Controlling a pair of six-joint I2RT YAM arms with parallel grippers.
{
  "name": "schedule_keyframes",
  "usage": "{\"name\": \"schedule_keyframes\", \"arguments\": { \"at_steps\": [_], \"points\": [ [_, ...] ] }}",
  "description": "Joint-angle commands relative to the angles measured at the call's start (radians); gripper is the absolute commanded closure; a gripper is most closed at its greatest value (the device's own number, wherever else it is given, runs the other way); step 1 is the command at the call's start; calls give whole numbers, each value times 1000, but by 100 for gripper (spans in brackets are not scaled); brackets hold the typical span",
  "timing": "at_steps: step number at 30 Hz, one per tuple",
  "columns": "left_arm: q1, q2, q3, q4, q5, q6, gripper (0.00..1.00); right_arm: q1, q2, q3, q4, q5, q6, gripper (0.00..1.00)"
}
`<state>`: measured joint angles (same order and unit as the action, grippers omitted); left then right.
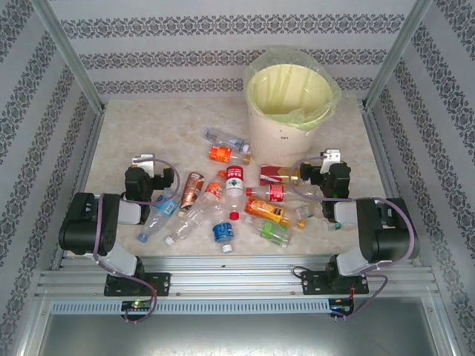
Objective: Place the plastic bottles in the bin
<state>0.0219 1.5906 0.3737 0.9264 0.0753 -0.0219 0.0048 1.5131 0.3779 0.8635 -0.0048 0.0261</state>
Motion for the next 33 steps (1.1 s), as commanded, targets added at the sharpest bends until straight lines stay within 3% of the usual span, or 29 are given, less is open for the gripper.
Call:
{"name": "schedule_keyframes", "arguments": {
  "at_steps": [1, 33],
  "points": [
    [10, -6, 18, -1, 14, 16, 0, 9, -3, 15, 14, 10, -8, 2],
    [9, -5, 21, -6, 31, 22, 0, -3, -2, 16, 12, -12, 1, 2]
  ]
}}
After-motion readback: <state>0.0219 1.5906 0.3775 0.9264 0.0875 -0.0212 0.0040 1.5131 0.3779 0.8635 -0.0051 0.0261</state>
